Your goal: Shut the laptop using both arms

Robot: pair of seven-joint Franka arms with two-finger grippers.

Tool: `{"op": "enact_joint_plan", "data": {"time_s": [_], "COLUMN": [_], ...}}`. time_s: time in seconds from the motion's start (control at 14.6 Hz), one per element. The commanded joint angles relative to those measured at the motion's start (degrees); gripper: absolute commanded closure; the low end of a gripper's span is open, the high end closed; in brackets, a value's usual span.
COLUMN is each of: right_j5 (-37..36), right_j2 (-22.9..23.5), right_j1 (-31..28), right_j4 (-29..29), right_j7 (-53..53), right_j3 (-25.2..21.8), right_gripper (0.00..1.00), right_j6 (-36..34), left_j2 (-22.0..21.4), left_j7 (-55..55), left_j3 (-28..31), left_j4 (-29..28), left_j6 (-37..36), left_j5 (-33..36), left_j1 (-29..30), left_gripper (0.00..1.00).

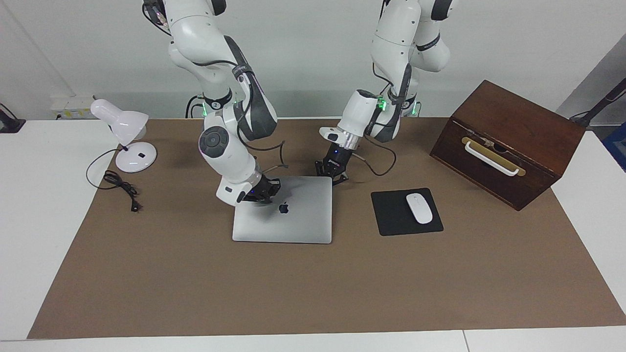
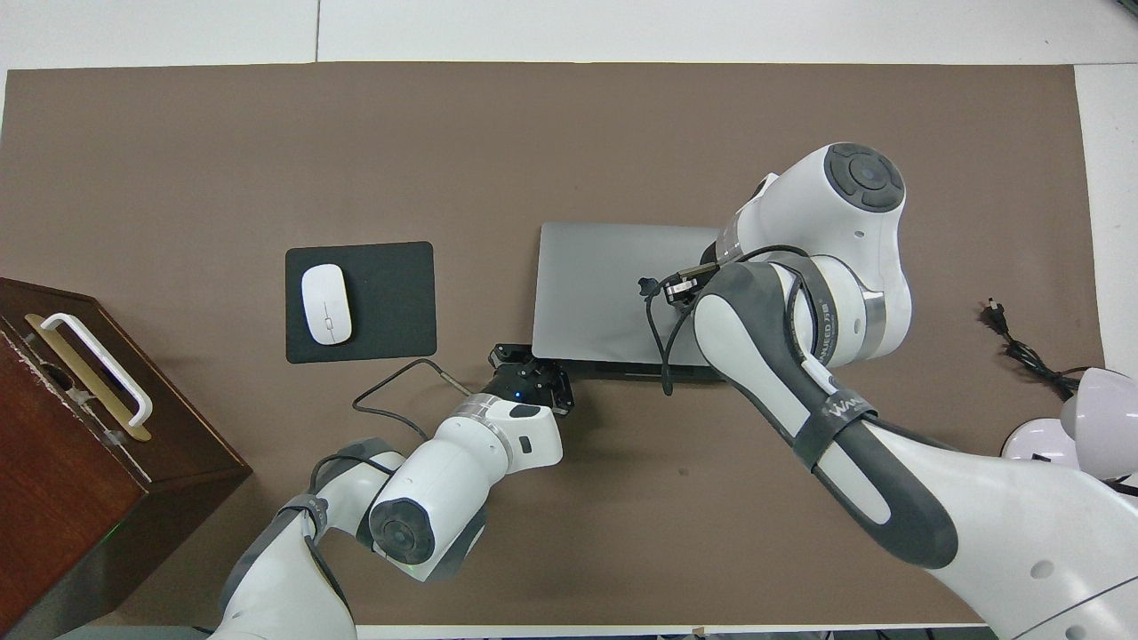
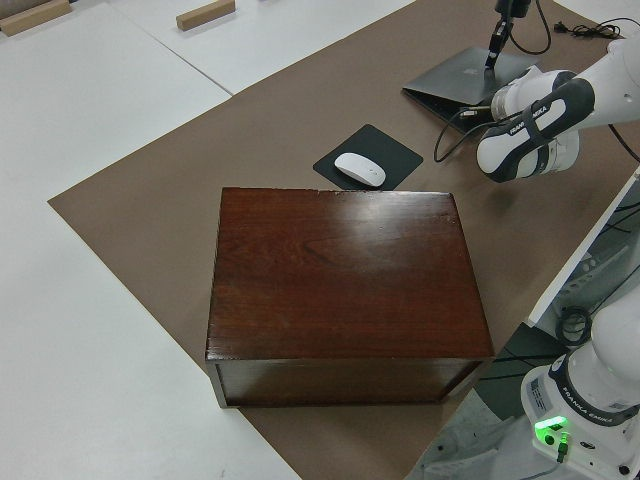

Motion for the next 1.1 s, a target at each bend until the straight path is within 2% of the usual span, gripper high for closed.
{"op": "enact_joint_plan", "data": {"time_s": [0.0,1.03], "right_j5": [1.20,1.20], "right_j2": [-1.73,-2.60], "right_j1": [-0.22,-0.31], "right_j4": [-2.53,-5.35], "right_j7": [0.53,0.44], "right_j3": [0.34,0.34], "right_gripper": [1.00,1.00], "right_j6": [1.34,3.54], "left_j2": [4.30,4.30], "left_j7": [1.56,1.64], "left_j3": [0.51,0.51], "left_j4": [0.50,0.24], "left_j6": [0.24,0.24], "left_j5": [0.95,0.95], "left_j1": [1.61,1.61], "left_gripper": [1.00,1.00]}}
